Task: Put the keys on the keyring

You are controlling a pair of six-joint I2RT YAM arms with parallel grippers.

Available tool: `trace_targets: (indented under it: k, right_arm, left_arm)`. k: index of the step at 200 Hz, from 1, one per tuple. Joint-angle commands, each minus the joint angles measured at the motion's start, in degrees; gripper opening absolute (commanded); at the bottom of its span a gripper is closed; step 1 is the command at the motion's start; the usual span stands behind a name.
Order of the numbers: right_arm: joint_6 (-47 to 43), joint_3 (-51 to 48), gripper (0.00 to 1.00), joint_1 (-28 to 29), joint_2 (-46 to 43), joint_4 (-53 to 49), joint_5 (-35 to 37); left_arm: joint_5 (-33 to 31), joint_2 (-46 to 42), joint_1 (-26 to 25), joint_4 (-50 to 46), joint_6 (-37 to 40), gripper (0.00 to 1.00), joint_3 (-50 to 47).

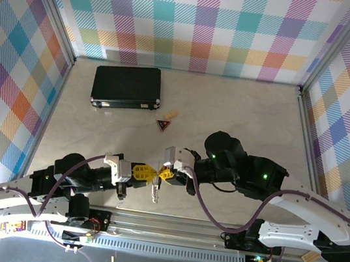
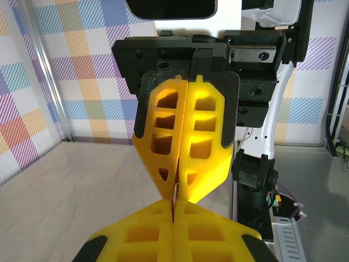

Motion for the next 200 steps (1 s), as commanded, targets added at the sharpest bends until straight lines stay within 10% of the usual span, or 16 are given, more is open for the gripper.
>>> trace_targets:
  k: [1,34,147,200]
  right_arm:
    - [-2.29,2.41,0.0,0.13,1.24,-2.62,0.34]
    - [-6.16,7.89,0.0,0.18,4.23,-11.06,2.99]
    - [-6.46,10.02,0.0,0.22,5.62,-12.56,2.73]
    - [-0.99,2.24,0.29,0.14,-0.48,-0.74,1.11]
  left_arm:
    - [-1.06,0.34,0.02,-1.22,0.48,0.0,1.79]
    - [-6.46,4.08,-0.02,-11.93,3.53,0.24,6.93]
    - [-5.13,6.48,-0.03,-7.85,3.49,0.0,7.64]
    - [1.04,0.58,-0.03,2.25,0.31,0.0,3.41]
